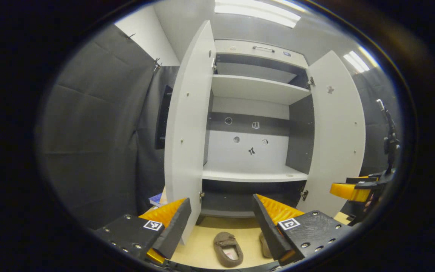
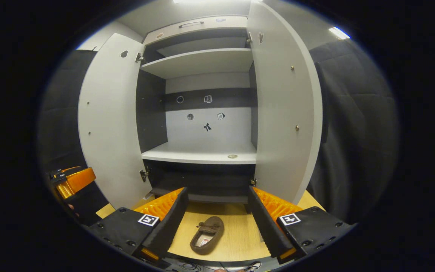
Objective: Grab one shoe with the right hand and put it into the shoe cabinet, grab the other shoe with the left hand and put it into the shoe cabinet; then close the right door with the right hand and the left door with the left hand.
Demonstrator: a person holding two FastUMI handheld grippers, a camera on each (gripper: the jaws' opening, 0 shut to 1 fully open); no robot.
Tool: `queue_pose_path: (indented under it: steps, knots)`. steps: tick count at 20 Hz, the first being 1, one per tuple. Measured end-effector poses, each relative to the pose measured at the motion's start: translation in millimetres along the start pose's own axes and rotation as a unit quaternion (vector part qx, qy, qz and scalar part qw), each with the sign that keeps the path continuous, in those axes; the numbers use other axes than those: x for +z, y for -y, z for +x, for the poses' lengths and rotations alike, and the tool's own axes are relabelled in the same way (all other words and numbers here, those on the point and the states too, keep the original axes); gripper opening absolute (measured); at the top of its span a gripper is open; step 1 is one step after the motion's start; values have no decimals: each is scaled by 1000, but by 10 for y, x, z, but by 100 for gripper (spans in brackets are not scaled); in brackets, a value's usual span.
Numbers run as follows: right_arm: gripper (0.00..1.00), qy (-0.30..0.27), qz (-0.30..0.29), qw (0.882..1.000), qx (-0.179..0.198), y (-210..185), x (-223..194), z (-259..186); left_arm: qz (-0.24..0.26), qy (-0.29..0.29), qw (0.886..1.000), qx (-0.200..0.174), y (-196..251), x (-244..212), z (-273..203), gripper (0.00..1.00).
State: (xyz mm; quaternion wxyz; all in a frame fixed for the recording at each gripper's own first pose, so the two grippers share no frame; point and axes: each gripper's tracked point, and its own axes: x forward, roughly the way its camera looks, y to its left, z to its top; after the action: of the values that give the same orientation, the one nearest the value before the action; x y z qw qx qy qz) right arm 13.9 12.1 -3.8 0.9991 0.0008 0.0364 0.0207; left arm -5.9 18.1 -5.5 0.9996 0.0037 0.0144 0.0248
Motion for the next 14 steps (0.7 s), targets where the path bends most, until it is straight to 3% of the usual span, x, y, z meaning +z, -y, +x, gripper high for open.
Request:
queue_pose_path:
  steps: [6,7,10,14]
  knots:
    - [99,-9,-10,1000,-1,-18,70,196,13,-9,1000,-2,14,-63,-49,100]
    - [99,-20,-16,1000,1,-41,45,228,10,-9,1000,-3,28,-71,-72,94]
    - [100,-35,-10,999,40,-241,14,283,7,-4,1000,0,25,-37,-133,94]
    - [100,-80,-6,995,63,-416,-298,428,8,-5,1000,10,-57,-74,-211,94]
